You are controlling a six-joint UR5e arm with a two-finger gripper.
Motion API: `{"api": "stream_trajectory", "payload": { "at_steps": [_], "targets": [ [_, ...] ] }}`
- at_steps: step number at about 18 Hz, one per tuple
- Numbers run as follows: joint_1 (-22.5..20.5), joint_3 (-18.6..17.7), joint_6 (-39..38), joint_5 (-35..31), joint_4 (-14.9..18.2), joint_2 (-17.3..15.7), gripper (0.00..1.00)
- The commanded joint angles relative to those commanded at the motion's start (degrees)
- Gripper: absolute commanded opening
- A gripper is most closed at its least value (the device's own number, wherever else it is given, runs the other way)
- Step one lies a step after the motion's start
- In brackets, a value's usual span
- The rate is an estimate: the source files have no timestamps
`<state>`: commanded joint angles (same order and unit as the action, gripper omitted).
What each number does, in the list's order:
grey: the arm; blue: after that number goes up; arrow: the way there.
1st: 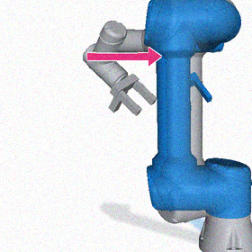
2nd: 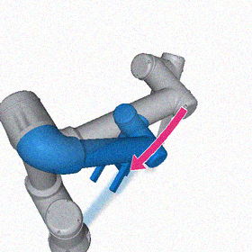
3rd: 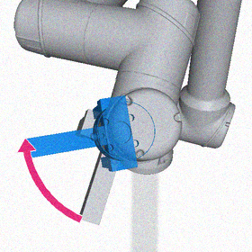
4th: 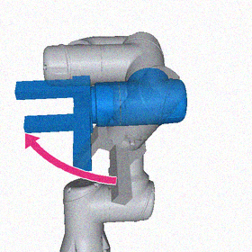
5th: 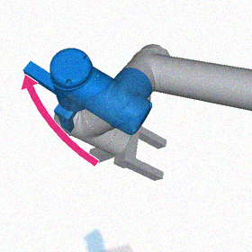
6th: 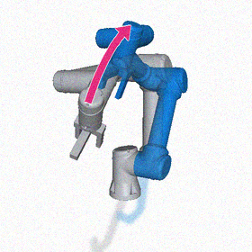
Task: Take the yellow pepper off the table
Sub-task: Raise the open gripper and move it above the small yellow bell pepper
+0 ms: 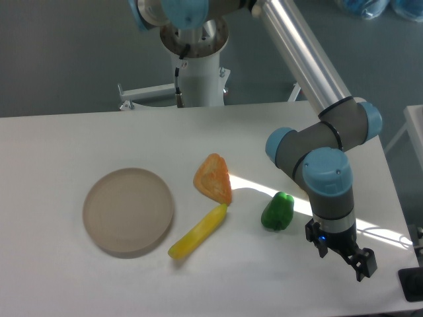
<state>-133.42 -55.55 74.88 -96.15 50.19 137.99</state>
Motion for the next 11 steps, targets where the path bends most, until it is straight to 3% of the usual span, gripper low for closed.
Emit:
{"api": "stream_trajectory", "payload": {
  "at_steps": [7, 8, 11],
  "targets": [
    [0.0, -1.75, -0.62, -0.09, 0.0, -1.84, 1.0],
    [-6.18, -14.29, 0.17, 3.57, 11.49, -15.77, 1.0],
    [-6.68, -15.12, 0.26, 5.01, 11.43, -16.35, 1.0]
  ]
}}
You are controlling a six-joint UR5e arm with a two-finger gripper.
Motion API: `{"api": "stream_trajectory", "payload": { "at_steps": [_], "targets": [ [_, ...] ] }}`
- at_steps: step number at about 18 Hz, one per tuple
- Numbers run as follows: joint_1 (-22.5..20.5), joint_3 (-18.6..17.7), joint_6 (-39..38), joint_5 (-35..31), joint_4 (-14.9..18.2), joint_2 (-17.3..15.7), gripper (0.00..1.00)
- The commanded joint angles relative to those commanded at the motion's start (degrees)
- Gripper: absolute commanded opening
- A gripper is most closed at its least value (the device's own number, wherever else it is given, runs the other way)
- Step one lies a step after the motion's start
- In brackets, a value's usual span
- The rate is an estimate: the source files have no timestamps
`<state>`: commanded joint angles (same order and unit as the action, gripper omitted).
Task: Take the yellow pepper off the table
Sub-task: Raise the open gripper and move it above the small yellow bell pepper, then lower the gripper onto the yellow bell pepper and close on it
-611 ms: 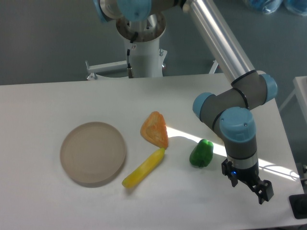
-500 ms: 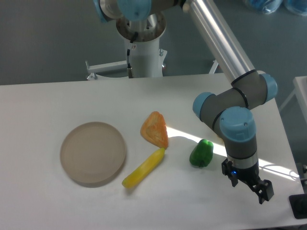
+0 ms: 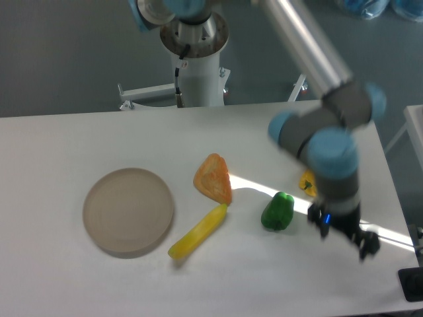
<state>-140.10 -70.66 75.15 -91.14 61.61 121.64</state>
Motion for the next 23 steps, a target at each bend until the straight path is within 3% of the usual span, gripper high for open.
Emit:
{"api": "stream_trajectory", "payload": {
  "at_steps": [6, 13, 17, 23],
  "targets": [
    [-0.61, -0.35, 0.09, 0.26, 1.66, -0.44, 1.0],
    [-3.68, -1.58, 0.26, 0.35, 11.76, -2.28, 1.0],
    [-6.14, -5.7, 0.26, 2.37, 11.51, -3.34, 1.0],
    [-8.52, -7.72, 4.47, 3.6, 9.41, -2.72, 1.0]
  ]
}}
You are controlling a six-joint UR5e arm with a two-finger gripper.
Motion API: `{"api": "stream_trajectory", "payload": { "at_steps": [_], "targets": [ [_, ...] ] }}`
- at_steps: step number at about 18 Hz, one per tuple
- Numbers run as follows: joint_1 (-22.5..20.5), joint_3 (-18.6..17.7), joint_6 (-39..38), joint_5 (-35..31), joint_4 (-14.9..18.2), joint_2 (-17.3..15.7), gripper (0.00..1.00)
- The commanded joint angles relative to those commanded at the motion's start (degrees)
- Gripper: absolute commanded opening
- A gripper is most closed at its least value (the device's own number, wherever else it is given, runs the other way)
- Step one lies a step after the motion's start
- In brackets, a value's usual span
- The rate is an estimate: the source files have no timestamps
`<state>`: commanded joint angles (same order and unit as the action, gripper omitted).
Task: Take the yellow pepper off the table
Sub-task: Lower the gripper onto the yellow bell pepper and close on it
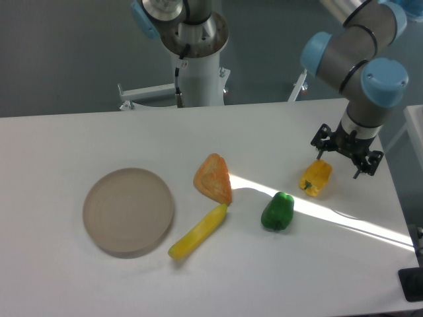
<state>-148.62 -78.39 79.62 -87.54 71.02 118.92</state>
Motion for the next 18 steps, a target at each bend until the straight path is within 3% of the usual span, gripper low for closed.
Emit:
{"api": "stream_trajectory", "payload": {
  "at_steps": [6, 18],
  "targets": [
    [-0.44, -5.54, 0.89, 0.0, -6.07, -0.44, 1.0],
    [0.26, -9.59, 0.27, 1.85, -8.71, -1.32, 1.0]
  ]
}}
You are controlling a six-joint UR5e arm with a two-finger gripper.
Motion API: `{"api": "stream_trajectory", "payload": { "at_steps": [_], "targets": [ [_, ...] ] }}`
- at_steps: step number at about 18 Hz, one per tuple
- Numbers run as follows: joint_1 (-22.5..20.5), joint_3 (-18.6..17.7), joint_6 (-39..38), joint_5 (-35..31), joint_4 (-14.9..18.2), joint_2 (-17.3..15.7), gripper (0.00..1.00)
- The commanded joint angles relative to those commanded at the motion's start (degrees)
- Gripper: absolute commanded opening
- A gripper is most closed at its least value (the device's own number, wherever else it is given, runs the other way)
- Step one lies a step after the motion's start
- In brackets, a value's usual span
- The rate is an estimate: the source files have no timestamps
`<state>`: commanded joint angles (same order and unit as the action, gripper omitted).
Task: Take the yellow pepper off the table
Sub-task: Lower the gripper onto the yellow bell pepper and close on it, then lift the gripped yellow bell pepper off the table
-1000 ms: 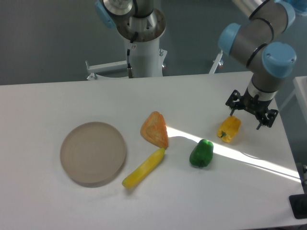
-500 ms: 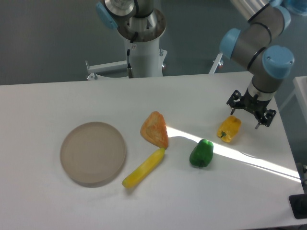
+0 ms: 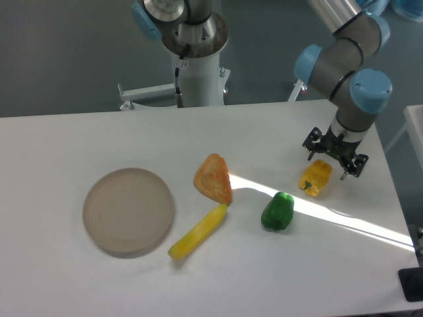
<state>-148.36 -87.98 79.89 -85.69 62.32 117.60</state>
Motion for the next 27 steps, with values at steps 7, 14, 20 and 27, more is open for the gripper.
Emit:
{"api": "stream_trajectory", "payload": {
  "at_steps": [7, 14, 20, 27],
  "targets": [
    [0.26, -1.14, -0.44, 0.0, -1.05, -0.09, 1.0],
    [0.18, -1.41, -0.09, 0.79, -2.64, -0.18, 0.48],
    [0.18, -1.06, 0.26, 1.14, -2.64, -0.18, 0.39],
    [3.94, 5.95, -0.7, 1.41, -2.11, 0.17, 0.39]
  ]
}}
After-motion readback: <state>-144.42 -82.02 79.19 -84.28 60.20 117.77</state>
